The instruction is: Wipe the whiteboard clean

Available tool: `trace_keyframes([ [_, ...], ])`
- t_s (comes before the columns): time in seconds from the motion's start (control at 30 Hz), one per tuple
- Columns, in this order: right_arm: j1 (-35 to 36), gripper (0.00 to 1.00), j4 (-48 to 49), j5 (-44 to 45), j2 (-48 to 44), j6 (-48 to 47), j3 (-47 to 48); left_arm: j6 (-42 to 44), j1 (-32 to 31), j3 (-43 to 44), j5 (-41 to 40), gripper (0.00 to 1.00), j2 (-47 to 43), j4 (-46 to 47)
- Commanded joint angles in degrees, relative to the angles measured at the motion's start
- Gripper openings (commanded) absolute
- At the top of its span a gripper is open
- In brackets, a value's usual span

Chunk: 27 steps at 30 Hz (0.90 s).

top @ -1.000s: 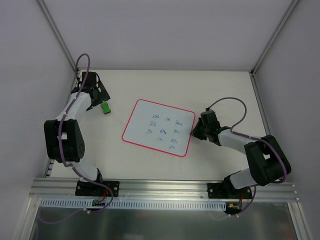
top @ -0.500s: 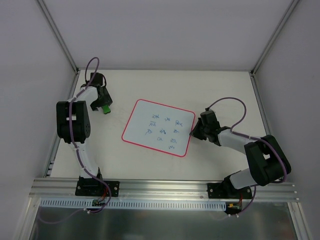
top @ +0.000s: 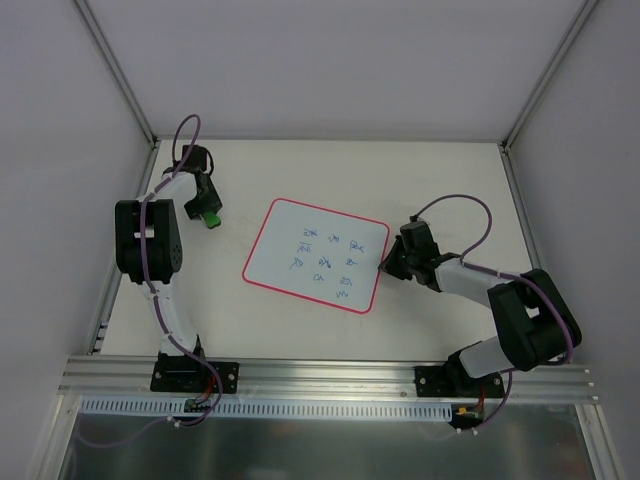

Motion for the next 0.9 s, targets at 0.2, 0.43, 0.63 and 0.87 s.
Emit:
trace_keyframes([
  [0.2,0.6,0.09,-4.0,2.0,1.6,0.1,-1.5,2.1,0.5,1.5,0.4,0.24,-0.6,-0.2],
  [0.43,0.7,0.09,-4.0,1.9,2.0,-0.5,-1.1,4.2,-2.1,-0.9,6.4,0.11,-7.3,-0.8],
  [0.63,0.7,0.1,-4.0,1.9,3.0,-0.7,-0.8,6.0,-14.1,-2.8,5.6,0.11,-11.4,-2.4],
  [0.87,0.6,0.1,-4.0,1.9,3.1,-0.9,-0.1,6.1,-24.0,0.0,6.0,0.13,-7.6,-3.0],
])
